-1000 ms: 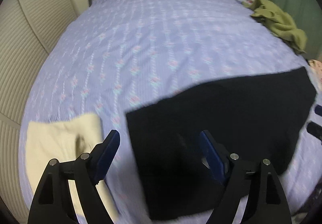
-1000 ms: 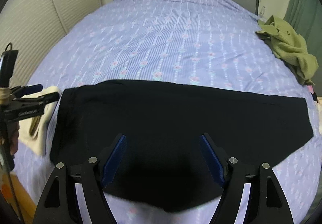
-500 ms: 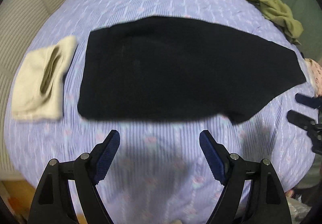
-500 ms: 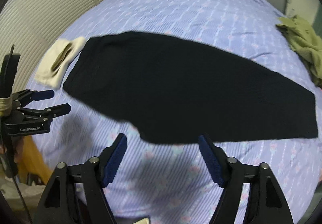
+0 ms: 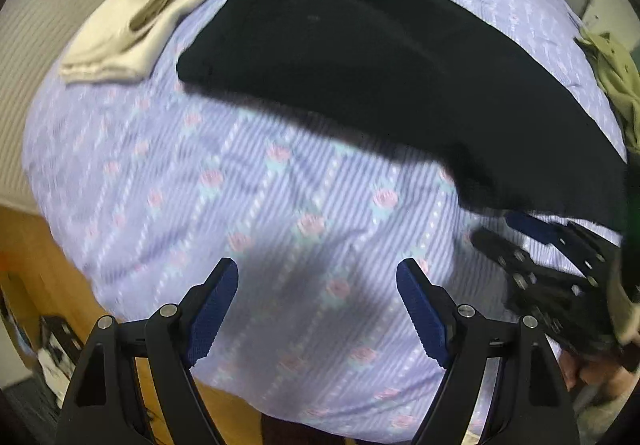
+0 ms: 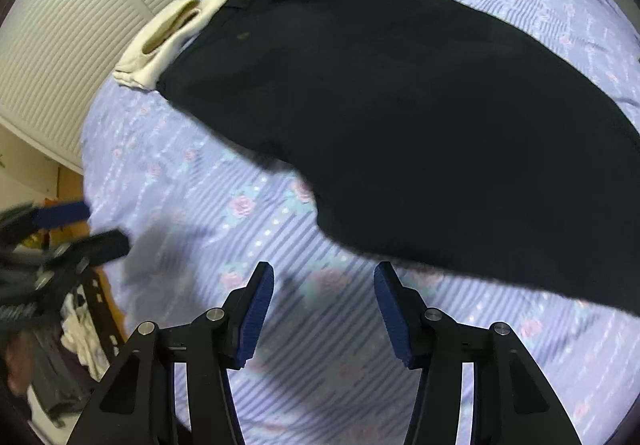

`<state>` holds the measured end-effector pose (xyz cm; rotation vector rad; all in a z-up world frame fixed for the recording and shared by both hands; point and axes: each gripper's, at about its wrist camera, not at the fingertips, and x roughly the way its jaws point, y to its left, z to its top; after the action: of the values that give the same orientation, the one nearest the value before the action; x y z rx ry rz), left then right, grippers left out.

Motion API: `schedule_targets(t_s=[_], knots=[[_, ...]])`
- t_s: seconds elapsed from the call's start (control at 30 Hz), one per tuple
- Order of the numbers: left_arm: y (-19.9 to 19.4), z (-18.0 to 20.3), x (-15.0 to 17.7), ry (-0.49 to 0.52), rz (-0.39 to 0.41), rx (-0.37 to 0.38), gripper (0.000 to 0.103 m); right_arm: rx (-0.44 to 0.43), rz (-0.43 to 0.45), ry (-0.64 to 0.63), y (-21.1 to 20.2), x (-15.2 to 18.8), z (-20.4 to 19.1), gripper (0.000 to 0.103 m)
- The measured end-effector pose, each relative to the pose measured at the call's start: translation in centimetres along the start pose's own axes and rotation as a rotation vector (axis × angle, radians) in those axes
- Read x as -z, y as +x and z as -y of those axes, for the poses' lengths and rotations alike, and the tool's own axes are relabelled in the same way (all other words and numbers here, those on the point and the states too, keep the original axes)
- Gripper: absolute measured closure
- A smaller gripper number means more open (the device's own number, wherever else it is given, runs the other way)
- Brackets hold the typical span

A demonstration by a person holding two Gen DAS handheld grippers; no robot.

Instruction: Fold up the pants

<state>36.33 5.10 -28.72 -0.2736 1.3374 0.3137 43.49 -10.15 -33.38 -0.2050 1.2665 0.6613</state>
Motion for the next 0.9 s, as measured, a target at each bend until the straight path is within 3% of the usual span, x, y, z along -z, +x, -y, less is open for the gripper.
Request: schedule_targets(t_s=[0.17, 0.37, 0.47, 0.6, 0.73, 0.9], knots=[[-0.3, 0.8, -0.1, -0.021, 0.005, -0.001, 0.022, 0.019, 0.015, -0.016, 1.1, -1.5, 0.5, 0.05], [-2.6, 0.5, -0.1, 0.003, 0.068, -0.02, 0.022, 0.074, 0.183, -0.014, -2.3, -3.1, 0.6, 0.05], [-2.8, -0.2, -0.2, -0.009, 0.066, -0.017, 0.022, 0.029, 0.134, -0.009, -1.9, -2.9, 0.7, 0.05], [-2.3, -0.6, -0.1, -0.016, 0.065, -0.033, 0.018, -0.043, 0.084, -0.025, -1.3, -0.1, -0.1, 0.05], [-0.9, -0.1, -0.6, -0.01, 0.038, -0.044, 0.018, -0.01, 0.04, -0.003, 1.7, 0.6, -0.2, 0.05], [0.5, 0.3, -1.3, -0.024, 0.011, -0.042, 0.018, 0.011, 0.078, 0.038, 2.3, -1.2, 0.0, 0.05]])
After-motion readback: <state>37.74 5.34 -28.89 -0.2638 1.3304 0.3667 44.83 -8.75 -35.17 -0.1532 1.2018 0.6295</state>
